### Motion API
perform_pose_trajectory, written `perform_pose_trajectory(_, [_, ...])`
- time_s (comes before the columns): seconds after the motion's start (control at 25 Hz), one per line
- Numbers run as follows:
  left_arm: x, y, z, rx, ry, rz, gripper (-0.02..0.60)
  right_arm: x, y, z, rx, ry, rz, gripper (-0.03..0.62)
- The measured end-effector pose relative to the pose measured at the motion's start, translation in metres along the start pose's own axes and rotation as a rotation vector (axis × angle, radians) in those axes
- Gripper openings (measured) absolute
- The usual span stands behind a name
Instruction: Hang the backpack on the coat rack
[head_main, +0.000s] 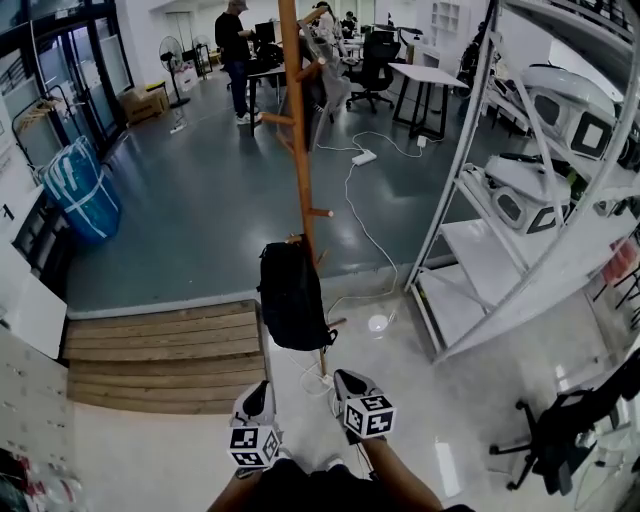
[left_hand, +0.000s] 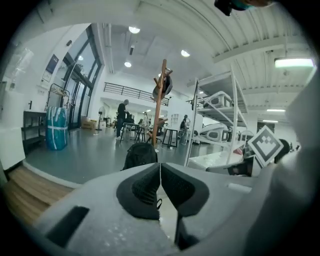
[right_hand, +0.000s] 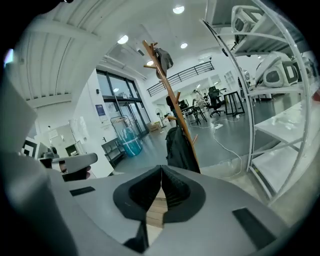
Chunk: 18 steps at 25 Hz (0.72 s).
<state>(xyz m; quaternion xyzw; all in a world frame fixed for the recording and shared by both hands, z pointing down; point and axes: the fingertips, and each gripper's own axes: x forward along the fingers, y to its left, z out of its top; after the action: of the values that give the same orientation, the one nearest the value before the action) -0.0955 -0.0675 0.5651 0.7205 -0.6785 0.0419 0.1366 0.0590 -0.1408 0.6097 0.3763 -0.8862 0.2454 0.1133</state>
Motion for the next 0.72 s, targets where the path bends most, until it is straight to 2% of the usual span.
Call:
perform_pose_trajectory(0.24, [-0.042,0.006,0.023,0.020,-0.061,0.009,0.023,-0.031,0.055,0.008,-0.115,-0.039,0.006,0.014])
perform_pose_trajectory(0.44, [-0.069,0.023,0.026,0.044,-0.072,0.007,0.023,-0.045,0.097,0.007,-0.102,-0.073,0.014,0.014])
perform_pose_trajectory(0.72, [-0.092,0.037,0.026,0.014,-0.089,0.005,0.023,-0.057,0.130,0.003,-0.091,-0.107,0.005,0.014])
